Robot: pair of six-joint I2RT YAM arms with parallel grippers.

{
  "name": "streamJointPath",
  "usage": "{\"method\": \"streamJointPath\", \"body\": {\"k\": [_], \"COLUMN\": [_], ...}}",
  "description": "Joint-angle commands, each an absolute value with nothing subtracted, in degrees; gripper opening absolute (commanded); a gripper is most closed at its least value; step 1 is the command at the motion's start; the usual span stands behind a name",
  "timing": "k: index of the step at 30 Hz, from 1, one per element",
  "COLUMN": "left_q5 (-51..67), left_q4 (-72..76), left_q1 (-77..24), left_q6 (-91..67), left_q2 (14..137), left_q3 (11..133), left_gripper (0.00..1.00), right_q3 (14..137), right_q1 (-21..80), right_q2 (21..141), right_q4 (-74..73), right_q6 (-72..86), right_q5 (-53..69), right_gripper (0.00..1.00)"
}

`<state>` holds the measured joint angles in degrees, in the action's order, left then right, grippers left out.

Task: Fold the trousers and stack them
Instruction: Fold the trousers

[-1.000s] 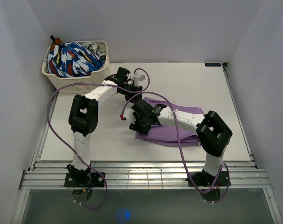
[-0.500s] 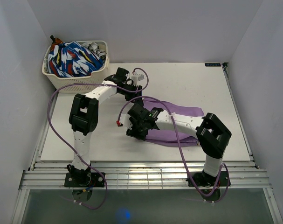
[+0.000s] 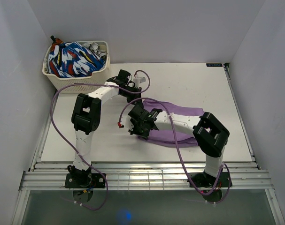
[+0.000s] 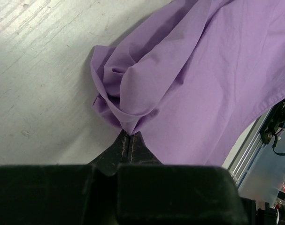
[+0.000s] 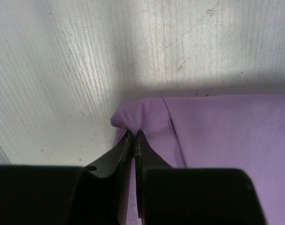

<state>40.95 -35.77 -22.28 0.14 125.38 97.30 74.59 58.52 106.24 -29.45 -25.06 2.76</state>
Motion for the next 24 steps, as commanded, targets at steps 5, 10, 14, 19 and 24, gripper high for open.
{"method": "streamJointPath", "body": {"k": [5,10,14,19,24], "left_q5": [42.1,42.19,42.8,42.8,42.45], "left_q4": [-34.1,-35.24,-35.59,-35.68,-35.33], "left_q1": [-19.52,-17.4,-17.31,-17.14,-16.96], "left_q6": [-2.02,-3.16,-2.99,-2.02,-0.7], "left_q2": [126.38,129.46,130.52,130.08,127.71], "left_q3": [104.58,112.75,113.99,111.98,107.68], "left_gripper": [0.0,0.0,0.0,0.0,0.0], "right_q3": [73.31,71.11,69.96,73.9,75.76], "right_q1": [59.41,60.64,61.87,62.23,55.65], "right_q2": [103.89,102.83,102.74,101.61,90.21], "right_q4": [-28.57,-27.86,-27.33,-31.19,-34.27], "right_q6": [-24.7,-24.61,-24.26,-23.21,-21.45], "right_q5": [6.32,8.0,9.05,8.97,11.5], "right_gripper": [0.08,0.08,0.08,0.22,0.71]}}
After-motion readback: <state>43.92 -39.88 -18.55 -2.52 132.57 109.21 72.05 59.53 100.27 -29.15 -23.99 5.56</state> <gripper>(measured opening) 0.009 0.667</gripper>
